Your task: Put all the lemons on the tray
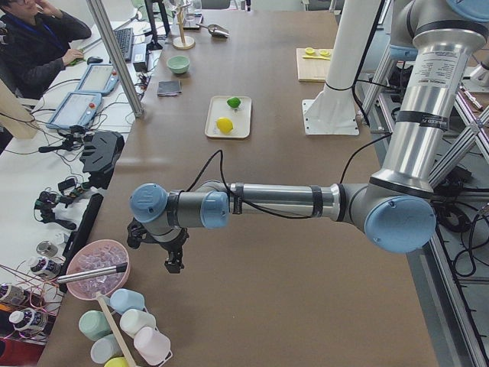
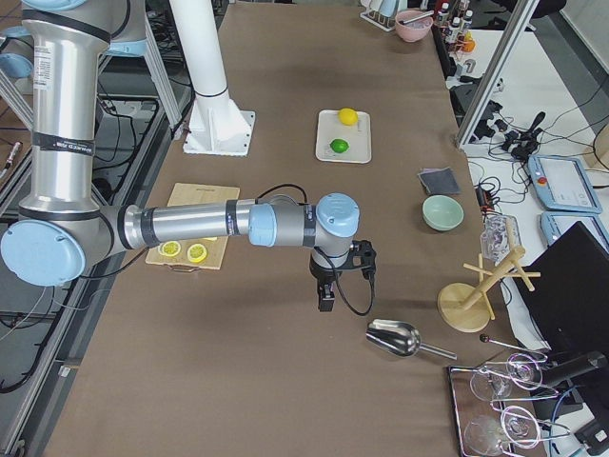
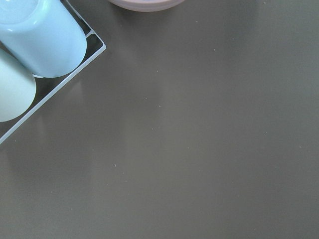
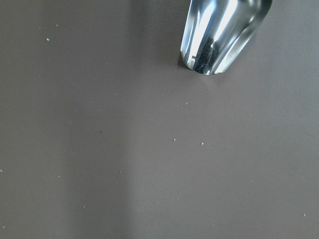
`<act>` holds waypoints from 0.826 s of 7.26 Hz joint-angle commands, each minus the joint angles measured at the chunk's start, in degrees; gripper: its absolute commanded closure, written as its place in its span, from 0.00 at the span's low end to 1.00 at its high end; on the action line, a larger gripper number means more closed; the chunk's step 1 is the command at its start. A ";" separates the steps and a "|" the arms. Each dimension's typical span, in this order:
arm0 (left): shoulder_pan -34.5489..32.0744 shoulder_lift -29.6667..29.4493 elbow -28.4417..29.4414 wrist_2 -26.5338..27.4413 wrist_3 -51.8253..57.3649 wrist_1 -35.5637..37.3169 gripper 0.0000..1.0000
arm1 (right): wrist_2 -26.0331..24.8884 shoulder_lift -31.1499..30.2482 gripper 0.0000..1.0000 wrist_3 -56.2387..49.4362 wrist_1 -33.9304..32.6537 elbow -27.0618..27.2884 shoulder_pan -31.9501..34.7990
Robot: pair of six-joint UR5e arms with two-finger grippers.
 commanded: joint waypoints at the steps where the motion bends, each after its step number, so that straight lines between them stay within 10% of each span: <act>1: -0.06 5.14 -7.25 0.00 -3.19 -0.13 0.02 | 0.03 0.00 0.00 0.01 -0.08 -0.06 0.00; 6: 0.38 5.18 -8.88 4.13 -4.46 -3.74 0.02 | -0.14 0.00 0.00 0.01 0.01 -0.06 -0.17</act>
